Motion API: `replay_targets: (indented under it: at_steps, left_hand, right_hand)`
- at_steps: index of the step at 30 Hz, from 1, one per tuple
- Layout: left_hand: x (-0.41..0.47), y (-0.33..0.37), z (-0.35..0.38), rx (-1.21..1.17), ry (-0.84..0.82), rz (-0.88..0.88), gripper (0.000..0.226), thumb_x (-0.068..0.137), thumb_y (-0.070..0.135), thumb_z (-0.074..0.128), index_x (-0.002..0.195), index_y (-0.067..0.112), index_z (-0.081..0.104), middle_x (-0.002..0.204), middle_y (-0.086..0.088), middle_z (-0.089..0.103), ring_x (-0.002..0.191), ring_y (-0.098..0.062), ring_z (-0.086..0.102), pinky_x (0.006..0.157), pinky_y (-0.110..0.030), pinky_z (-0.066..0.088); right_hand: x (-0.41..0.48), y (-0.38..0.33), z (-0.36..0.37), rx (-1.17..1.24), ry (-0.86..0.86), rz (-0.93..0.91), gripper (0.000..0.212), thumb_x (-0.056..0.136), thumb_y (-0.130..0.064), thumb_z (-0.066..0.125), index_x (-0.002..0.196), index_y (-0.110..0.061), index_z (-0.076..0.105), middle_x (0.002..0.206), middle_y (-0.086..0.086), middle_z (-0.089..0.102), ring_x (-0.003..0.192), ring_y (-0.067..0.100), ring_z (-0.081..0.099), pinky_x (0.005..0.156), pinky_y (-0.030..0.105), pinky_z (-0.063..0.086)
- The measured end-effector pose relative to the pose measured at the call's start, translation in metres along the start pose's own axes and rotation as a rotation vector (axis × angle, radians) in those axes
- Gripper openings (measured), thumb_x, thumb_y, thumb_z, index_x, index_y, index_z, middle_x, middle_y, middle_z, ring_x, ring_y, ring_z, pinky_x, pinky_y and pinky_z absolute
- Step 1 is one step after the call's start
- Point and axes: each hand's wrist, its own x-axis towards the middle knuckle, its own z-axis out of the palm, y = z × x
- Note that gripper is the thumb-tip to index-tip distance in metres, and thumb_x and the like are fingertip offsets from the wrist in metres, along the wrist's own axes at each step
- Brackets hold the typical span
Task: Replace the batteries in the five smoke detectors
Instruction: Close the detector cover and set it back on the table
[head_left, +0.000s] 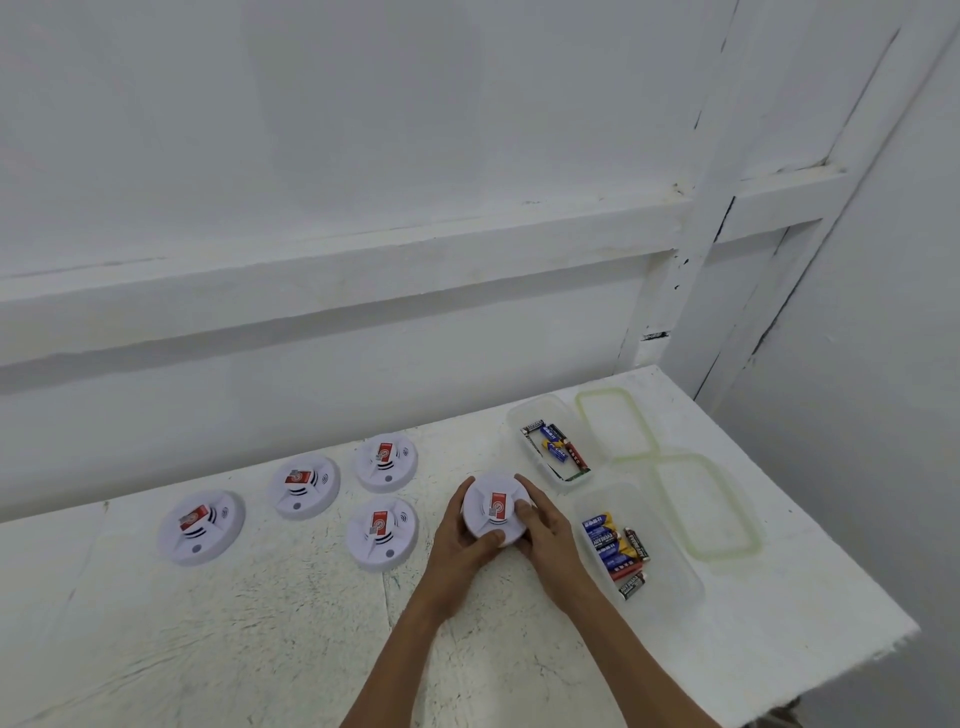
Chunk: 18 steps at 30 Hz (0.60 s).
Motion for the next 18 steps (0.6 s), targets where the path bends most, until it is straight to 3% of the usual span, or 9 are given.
replay_targets:
  at_steps: [5,8,18]
  left_hand:
    - [0.0,0.0017,-0.0004,0.005,-0.004,0.008,0.071,0.093,0.009,0.075,0.151,0.03,0.04,0.148,0.018,0.053,0.13,0.002,0.058,0.094,-0.019,0.054]
    - [0.0,0.0017,-0.0003,-0.011,-0.007,0.007,0.068,0.095,0.004,0.072,0.151,0.028,0.04,0.147,0.017,0.053,0.127,0.005,0.059,0.09,-0.017,0.054]
    - [0.0028,-0.0055,-0.0019,-0.081,-0.024,-0.014,0.076,0.092,0.008,0.077,0.154,0.031,0.041,0.15,0.009,0.057,0.135,-0.014,0.058,0.106,-0.041,0.055]
  right_hand:
    - [0.0006,-0.0008,0.0004,0.033,0.014,0.021,0.038,0.102,-0.02,0.056,0.139,-0.022,0.057,0.132,0.002,0.066,0.121,0.022,0.064,0.101,0.052,0.052]
    - [-0.0005,-0.0006,0.0039,0.001,0.026,-0.01,0.041,0.097,-0.034,0.06,0.137,-0.027,0.059,0.131,-0.001,0.067,0.121,0.021,0.064,0.101,0.052,0.053]
    - [0.0006,0.0009,0.0088,0.002,0.081,-0.02,0.029,0.101,-0.025,0.058,0.128,-0.032,0.066,0.124,-0.005,0.071,0.117,0.017,0.066,0.099,0.05,0.054]
